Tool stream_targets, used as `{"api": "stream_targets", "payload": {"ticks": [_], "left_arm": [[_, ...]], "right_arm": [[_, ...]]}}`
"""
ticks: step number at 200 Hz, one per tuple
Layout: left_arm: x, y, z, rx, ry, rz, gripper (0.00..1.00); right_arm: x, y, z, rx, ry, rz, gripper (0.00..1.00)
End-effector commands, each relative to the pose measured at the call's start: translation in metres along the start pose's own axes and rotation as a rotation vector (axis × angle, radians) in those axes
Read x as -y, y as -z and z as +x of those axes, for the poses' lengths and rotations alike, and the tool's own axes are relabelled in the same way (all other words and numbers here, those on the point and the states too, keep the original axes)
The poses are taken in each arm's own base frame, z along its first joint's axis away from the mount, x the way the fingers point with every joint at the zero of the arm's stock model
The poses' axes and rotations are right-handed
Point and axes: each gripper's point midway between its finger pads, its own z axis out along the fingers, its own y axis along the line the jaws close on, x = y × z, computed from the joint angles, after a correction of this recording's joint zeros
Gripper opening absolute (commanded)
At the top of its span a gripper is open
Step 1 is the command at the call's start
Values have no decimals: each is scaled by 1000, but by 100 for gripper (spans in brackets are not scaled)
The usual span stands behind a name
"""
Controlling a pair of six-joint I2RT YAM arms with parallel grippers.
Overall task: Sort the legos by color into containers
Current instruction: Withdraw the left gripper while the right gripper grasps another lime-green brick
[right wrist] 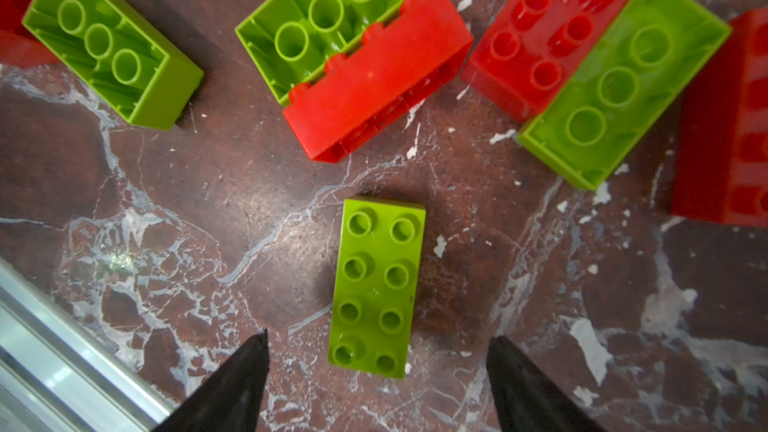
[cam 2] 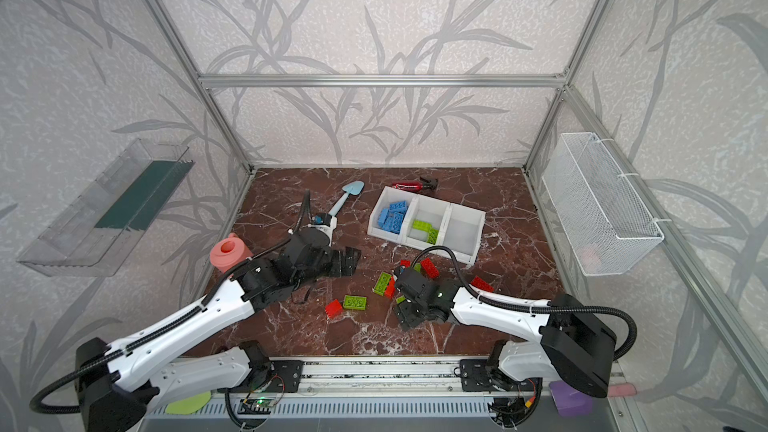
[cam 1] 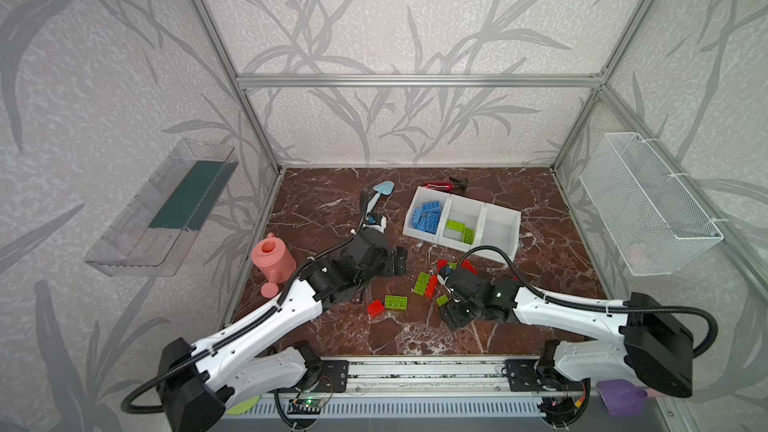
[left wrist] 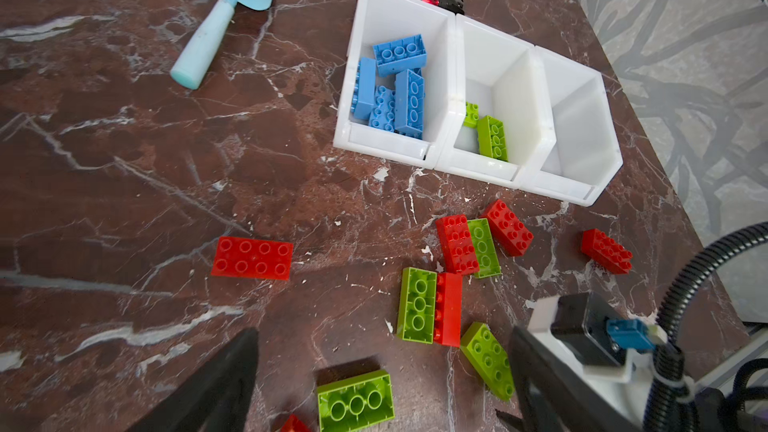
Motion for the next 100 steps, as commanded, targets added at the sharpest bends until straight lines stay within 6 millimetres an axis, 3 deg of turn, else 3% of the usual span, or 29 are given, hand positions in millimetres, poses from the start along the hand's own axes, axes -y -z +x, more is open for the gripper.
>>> {"api": "stream_targets", "payload": {"ticks": [1,61,100], "left_arm": [[-16,12,9,20,57,-20,93],[-35,29,29,32,96,-15,92],[-43,30,39,16,103,-30,92]], "right_arm": [[-2,-3,-5,-4,22,17,82],[-3,-22,-7,-61,31,45,76],[-2,-32,-3,-98,24,62,57]]}}
